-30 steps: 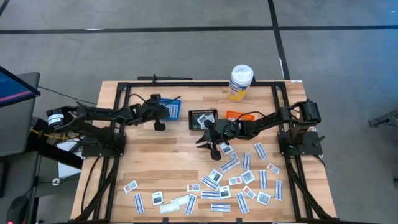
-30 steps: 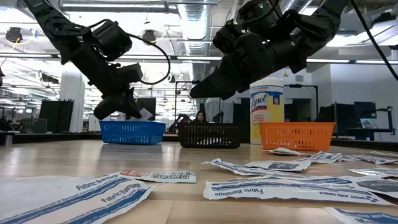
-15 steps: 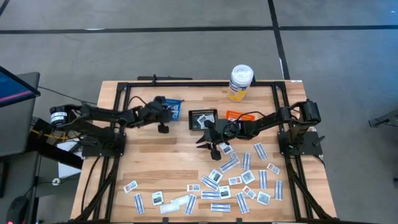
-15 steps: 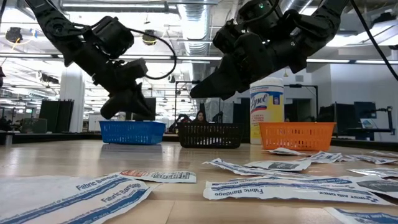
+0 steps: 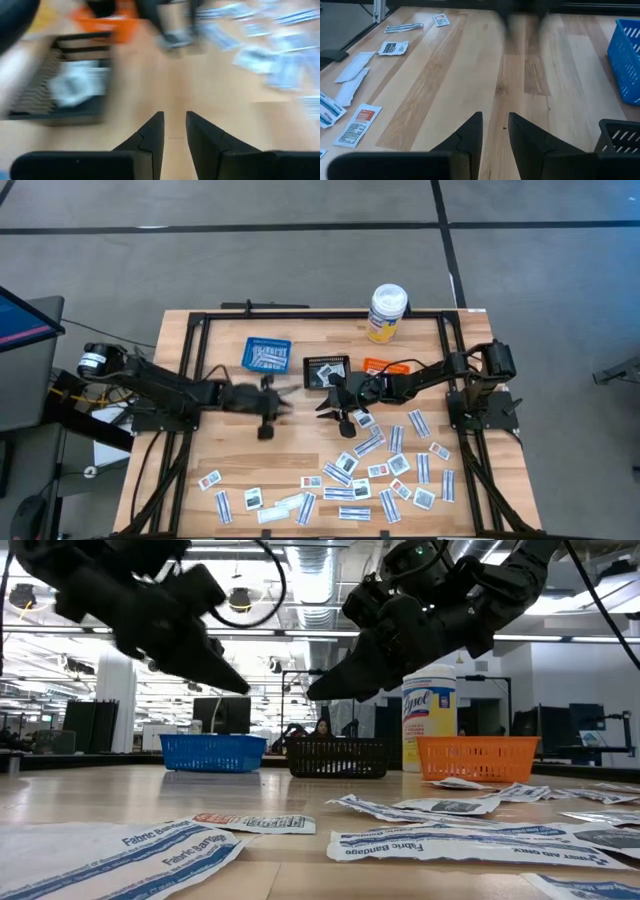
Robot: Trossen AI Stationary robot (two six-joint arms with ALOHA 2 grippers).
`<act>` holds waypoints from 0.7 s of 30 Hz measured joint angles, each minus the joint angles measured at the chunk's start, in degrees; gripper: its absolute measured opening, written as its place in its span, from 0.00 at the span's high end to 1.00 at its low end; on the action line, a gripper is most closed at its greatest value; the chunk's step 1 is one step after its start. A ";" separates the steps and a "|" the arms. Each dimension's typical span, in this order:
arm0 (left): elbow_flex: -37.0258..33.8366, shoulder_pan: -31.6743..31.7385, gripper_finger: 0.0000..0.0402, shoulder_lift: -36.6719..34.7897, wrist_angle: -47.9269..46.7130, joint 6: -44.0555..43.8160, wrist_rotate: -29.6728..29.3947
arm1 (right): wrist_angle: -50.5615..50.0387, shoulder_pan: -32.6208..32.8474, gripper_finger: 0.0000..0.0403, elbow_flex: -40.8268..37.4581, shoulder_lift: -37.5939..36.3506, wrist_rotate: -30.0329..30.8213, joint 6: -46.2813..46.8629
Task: Pick & Place First Aid Supplies
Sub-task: Put the ointment pack into the orange bin
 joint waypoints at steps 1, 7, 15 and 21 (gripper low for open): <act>0.00 -2.04 0.80 0.00 0.01 -2.08 0.39 | -0.02 0.27 0.78 0.00 0.00 -0.18 -0.17; 0.00 -11.72 0.75 0.00 0.00 -9.94 -1.19 | 0.98 3.41 0.72 0.00 0.02 -2.91 -4.94; -0.01 -19.27 0.69 -0.86 -8.53 -20.58 -1.83 | 1.17 5.26 0.54 1.30 0.02 -2.80 -7.02; -0.02 -20.84 0.69 -4.91 -26.05 -43.71 4.99 | 0.94 4.87 0.47 1.31 0.02 -2.62 -7.02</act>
